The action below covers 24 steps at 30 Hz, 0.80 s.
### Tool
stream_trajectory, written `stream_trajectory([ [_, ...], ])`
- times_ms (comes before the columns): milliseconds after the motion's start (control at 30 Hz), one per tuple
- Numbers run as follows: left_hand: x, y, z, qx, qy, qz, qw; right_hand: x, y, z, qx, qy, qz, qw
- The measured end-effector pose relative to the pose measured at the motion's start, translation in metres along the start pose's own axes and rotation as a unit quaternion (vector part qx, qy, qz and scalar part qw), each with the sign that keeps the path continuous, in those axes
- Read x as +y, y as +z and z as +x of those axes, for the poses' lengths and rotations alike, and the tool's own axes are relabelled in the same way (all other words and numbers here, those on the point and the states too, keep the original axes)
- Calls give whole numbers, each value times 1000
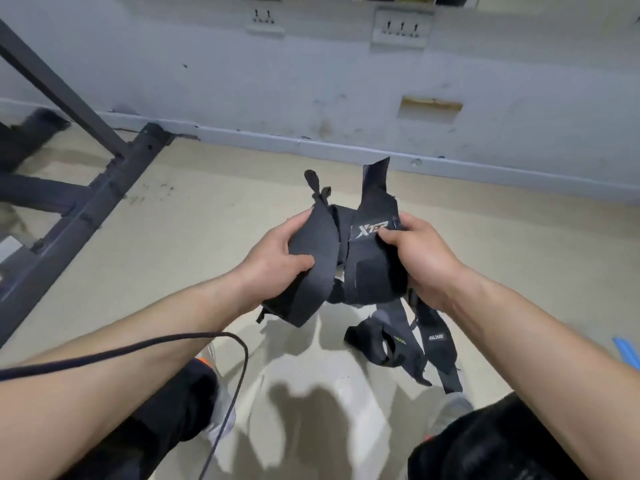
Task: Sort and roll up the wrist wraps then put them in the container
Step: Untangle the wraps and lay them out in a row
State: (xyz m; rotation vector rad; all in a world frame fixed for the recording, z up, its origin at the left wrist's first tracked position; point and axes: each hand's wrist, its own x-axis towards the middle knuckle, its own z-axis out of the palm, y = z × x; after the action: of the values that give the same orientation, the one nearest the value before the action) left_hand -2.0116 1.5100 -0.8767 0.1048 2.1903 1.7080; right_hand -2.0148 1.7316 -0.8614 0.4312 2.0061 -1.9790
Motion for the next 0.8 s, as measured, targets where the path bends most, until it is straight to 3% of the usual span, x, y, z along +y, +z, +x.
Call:
stream_trajectory([
  [133,5,25,-19,23,70,153,985,4,23,-17,-31,-10,80,996],
  [233,13,43,-17,-11,58,209,976,11,32,-11,-21,-43,75,996],
  [333,25,47,-10,10,19,106,994,13,28,3,-13,-59,89,994],
  [433,30,35,1,104,-10,-54,993,12,18,18,-38,-27,127,991],
  [533,27,20,11,161,-43,-51,985,12,16,23,-62,-16,132,989],
  [700,22,25,15,96,-83,-121,985,17,16,30,-27,-40,139,989],
  [800,13,31,15,93,-41,-56,993,14,16,31,6,-49,136,989],
])
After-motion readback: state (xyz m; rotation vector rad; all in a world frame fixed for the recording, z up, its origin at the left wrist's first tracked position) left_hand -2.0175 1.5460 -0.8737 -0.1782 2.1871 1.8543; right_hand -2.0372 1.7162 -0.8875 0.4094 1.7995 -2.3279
